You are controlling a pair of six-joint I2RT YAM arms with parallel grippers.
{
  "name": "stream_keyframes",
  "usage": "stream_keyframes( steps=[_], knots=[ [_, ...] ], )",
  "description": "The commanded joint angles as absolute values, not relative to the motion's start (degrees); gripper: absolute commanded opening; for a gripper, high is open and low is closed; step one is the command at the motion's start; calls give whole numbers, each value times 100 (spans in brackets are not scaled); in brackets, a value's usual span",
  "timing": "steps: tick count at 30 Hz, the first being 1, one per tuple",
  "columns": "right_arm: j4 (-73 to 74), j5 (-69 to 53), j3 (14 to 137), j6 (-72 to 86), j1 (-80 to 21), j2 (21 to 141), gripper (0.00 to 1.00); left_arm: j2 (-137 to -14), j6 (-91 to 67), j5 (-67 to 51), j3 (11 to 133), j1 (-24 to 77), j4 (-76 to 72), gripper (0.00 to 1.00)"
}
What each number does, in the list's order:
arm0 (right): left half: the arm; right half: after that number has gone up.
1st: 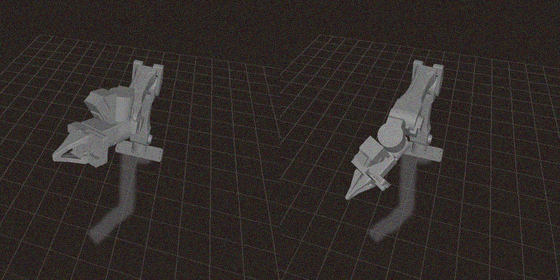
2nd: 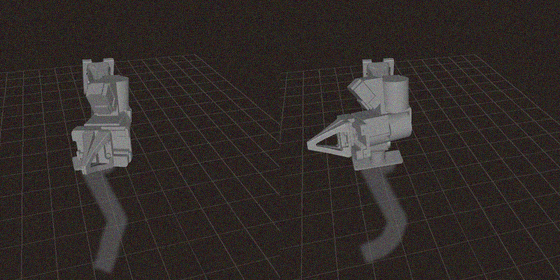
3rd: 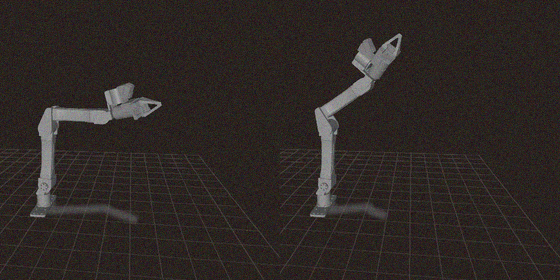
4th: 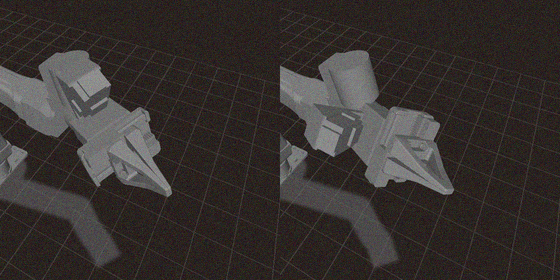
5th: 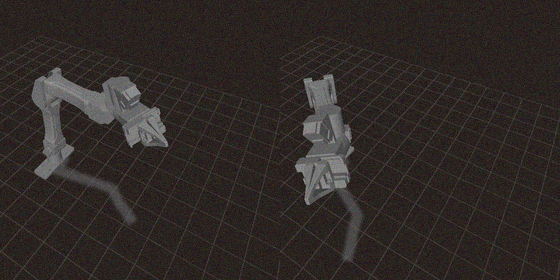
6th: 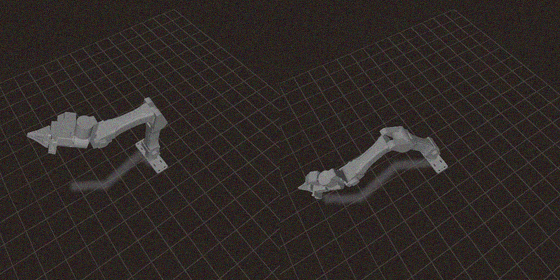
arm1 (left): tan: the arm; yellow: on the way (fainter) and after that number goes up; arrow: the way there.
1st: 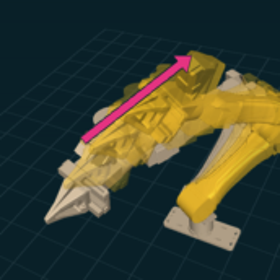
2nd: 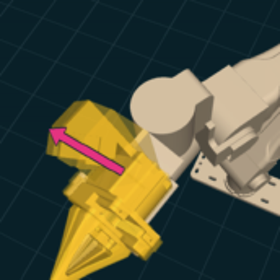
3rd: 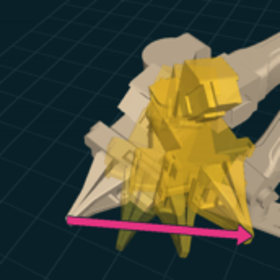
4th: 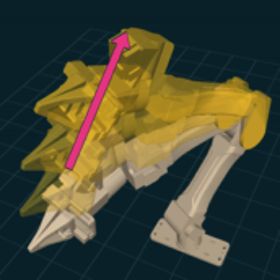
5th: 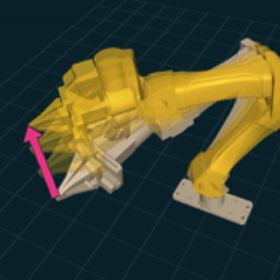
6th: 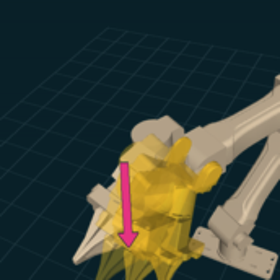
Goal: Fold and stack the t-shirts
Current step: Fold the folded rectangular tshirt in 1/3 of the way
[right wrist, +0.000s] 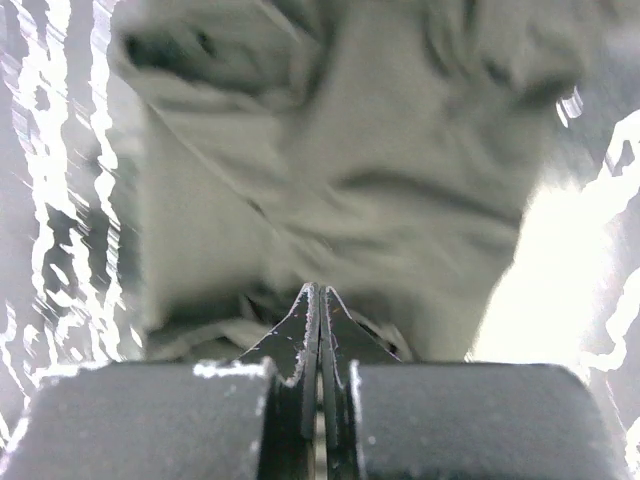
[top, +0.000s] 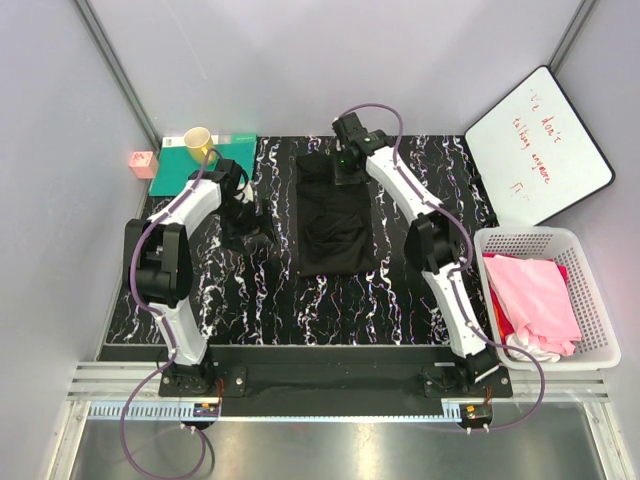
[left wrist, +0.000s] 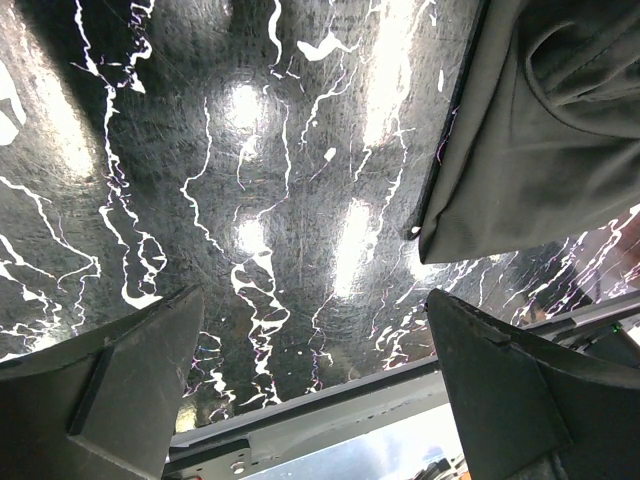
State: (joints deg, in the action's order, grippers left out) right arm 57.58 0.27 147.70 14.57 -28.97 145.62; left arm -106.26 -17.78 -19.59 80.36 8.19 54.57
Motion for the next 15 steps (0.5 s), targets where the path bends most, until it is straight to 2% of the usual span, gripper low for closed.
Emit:
stream_keyframes(
  steps=[1,8,15],
  knots=[
    [5757,-157,13880,1398,-2865,13468,0,-10529,-1600,-2179,8042,800,5396,99],
    [5415,-1282,11728,1309,-2865,12578,0,-10643,-1600,-2224,8007,800,5318,99],
    [5247,-1748,11224,1397,-2909,12664,0,-10679,-1573,-2197,7937,800,5300,99]
  ],
)
